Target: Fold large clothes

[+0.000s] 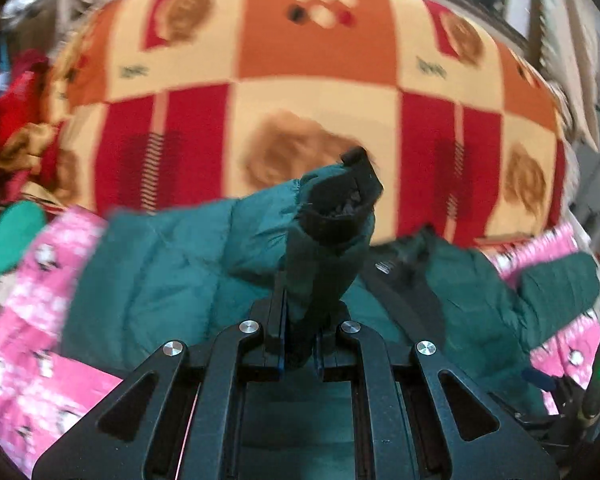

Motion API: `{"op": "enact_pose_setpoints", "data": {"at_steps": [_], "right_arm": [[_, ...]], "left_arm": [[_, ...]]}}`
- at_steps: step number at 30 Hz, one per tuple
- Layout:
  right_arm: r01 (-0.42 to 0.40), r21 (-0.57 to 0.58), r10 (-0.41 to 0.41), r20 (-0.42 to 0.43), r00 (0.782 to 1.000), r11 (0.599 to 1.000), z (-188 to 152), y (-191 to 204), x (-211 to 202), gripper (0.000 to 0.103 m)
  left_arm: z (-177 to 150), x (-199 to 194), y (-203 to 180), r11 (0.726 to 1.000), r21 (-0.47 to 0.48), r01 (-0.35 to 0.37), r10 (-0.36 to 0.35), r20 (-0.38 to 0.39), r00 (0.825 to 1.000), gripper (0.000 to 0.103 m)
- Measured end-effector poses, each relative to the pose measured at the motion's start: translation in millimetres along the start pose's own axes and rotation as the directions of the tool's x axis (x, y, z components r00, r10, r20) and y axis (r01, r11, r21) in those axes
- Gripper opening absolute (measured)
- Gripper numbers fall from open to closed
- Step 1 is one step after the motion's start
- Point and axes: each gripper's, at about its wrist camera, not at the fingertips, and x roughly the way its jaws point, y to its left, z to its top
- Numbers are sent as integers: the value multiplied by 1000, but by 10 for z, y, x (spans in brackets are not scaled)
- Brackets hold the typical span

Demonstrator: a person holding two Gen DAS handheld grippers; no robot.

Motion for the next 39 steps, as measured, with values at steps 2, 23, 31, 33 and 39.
{"op": "enact_pose_setpoints", "data": {"at_steps": [2,23,31,33,39], "right_arm": [[8,17,-8,0,1000,1000,-7,-99,-18,100],[46,130,-44,-19,999,990,-104,-739,-124,100],[30,121,-29,-10,1000,992,-58,-633,-191,100],[18,118,-17,-9,1000,993,-37,-585,-201,100],[-80,101,83,-29,996,992,120,-329,-96,100]], "left_arm": [[-72,161,-233,1000,5,27,-27,-34,999,9],[-704,1044,-1238,991,80,111,-89,-241,966,48],[-494,400,-1041,991,80,104,-92,-143,985,59],[-428,221,-913,991,83,101,-92,-112,989,59],[-269,-295,-274,998,37,-42,40,37,998,74]]}}
